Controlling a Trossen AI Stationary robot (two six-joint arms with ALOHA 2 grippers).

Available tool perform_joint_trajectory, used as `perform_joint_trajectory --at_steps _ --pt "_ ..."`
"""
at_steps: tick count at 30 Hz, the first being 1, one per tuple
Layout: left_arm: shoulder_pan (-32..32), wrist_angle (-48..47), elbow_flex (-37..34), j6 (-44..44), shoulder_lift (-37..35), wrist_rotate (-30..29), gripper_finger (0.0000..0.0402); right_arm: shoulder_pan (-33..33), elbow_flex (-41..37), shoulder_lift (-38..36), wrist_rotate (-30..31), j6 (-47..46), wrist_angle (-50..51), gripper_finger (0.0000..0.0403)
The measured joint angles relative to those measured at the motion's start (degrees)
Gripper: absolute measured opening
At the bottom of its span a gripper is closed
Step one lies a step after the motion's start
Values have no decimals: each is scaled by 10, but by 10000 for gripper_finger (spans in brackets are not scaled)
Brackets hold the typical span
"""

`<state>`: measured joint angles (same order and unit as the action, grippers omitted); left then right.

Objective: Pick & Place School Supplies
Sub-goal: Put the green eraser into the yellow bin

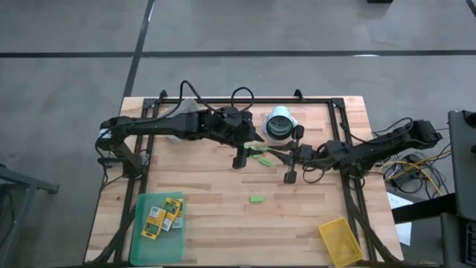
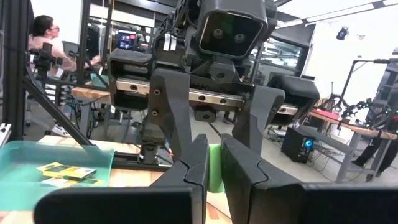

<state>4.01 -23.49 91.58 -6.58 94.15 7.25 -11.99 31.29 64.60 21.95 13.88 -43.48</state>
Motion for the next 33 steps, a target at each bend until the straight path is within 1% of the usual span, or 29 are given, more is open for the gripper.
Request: perform_joint_trajectory --at_steps 6,10,16,18,24,30,33 --pt "-1 0 0 23 0 2 234 0 0 0 3 2 0 23" --pt "-2 -1 0 26 0 2 242 0 0 0 8 2 -1 23" --pt "-4 -22 0 37 -6 1 242 1 0 0 54 12 -1 28" --pt "-4 -42 0 37 -10 -17 241 1 0 -2 53 16 -4 31" --pt "-4 -108 0 36 -17 -103 241 0 0 -12 52 16 -5 33" --pt "-4 -160 0 37 -17 -151 241 -11 0 -38 51 -1 3 33" --pt "-4 -176 0 43 -17 -170 241 -23 2 -59 51 -10 37 33"
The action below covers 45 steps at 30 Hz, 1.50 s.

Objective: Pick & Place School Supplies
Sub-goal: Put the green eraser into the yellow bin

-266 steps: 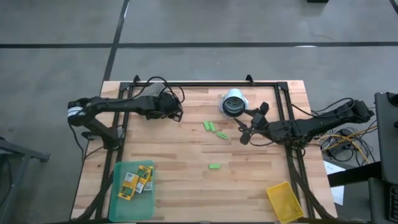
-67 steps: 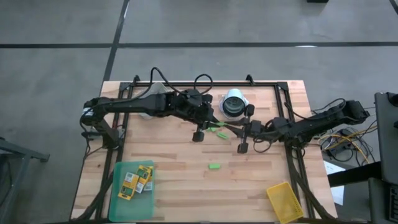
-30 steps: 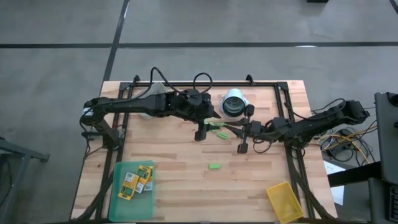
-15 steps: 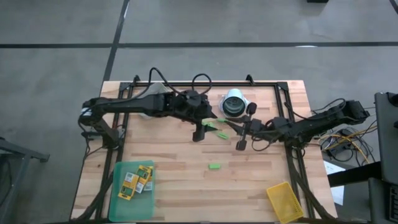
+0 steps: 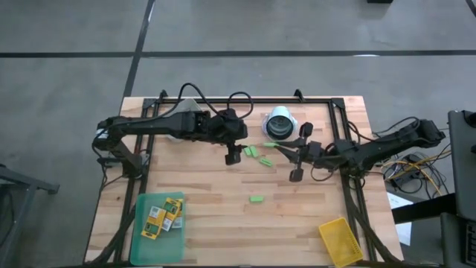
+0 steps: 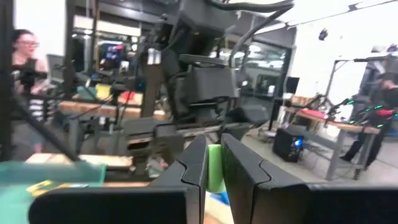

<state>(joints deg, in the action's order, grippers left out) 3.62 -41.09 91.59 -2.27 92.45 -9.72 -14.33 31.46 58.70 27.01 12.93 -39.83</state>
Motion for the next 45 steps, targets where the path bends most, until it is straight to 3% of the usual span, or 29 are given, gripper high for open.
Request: perform_joint_trajectory --at_steps 5,9,15,20,27,39,45 --pt "0 -10 0 7 0 -10 241 -26 10 -49 0 -69 106 33" --pt "0 -10 0 8 0 -10 241 -55 35 -87 -1 -171 269 33" --pt "0 -10 0 8 0 -10 241 -110 99 -119 -6 -405 594 33" --pt "0 -10 0 8 0 -17 241 -143 152 -121 -47 -603 765 33" --pt "0 -10 0 8 0 -56 241 -166 177 -114 -193 -762 810 34" --pt "1 -10 0 8 0 -57 241 -245 173 -50 -354 -986 894 34" --pt "1 -10 0 6 0 -57 241 -299 172 -3 -425 -1072 886 34"
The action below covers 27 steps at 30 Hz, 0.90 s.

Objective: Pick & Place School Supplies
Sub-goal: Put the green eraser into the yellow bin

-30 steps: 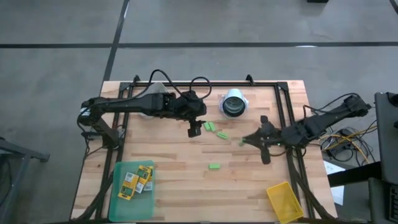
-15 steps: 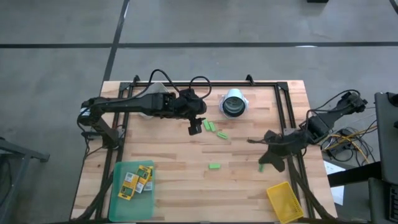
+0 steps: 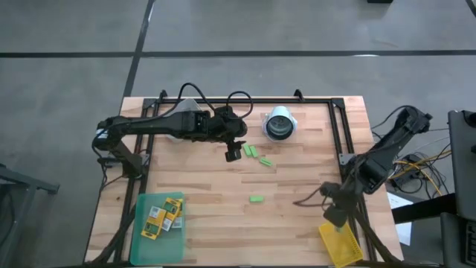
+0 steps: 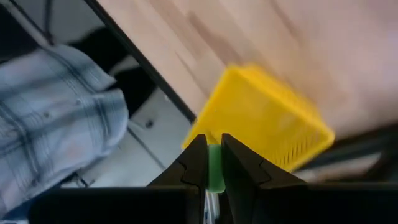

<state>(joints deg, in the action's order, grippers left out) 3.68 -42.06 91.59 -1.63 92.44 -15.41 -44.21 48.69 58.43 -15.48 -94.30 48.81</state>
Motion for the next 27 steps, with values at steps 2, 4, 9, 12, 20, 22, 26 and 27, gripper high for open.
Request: perform_joint_trajectory --at_steps 2,4,9,12,20,22,26,27 --pt "0 0 0 0 0 -1 241 -17 0 17 -20 -27 -3 34" --pt "0 0 0 -1 0 -1 241 -35 0 34 -34 -44 -13 34" --pt "1 0 0 -1 0 -4 241 -66 0 90 -36 -42 -45 34" --pt "2 0 0 -1 0 -8 241 -71 0 129 -36 -23 -66 34" --pt "4 0 0 -2 0 -9 241 -72 0 223 -44 37 -104 34" --pt "4 1 0 -2 0 -9 241 -72 -1 242 -54 43 -104 34" --pt "4 0 0 -2 0 -9 241 -72 -1 270 -60 45 -104 34" --pt "4 0 0 -2 0 -9 241 -72 -1 273 -61 45 -102 34"
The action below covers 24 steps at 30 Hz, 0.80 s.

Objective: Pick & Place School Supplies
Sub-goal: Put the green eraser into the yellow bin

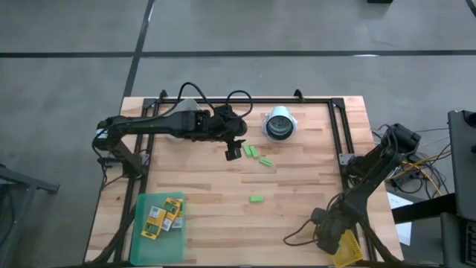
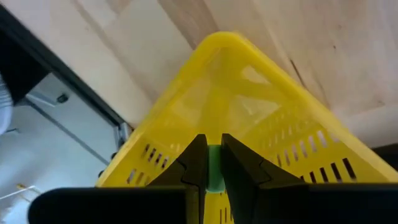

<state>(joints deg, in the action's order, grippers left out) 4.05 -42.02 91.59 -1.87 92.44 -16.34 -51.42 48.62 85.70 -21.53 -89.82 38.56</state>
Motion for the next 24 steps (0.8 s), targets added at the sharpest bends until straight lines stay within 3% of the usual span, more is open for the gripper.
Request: perform_joint_trajectory --at_steps 8,24 --pt "0 0 0 0 0 -2 241 0 0 6 1 -24 2 44" --pt "0 11 0 0 0 -4 241 0 0 4 5 1 -1 163"
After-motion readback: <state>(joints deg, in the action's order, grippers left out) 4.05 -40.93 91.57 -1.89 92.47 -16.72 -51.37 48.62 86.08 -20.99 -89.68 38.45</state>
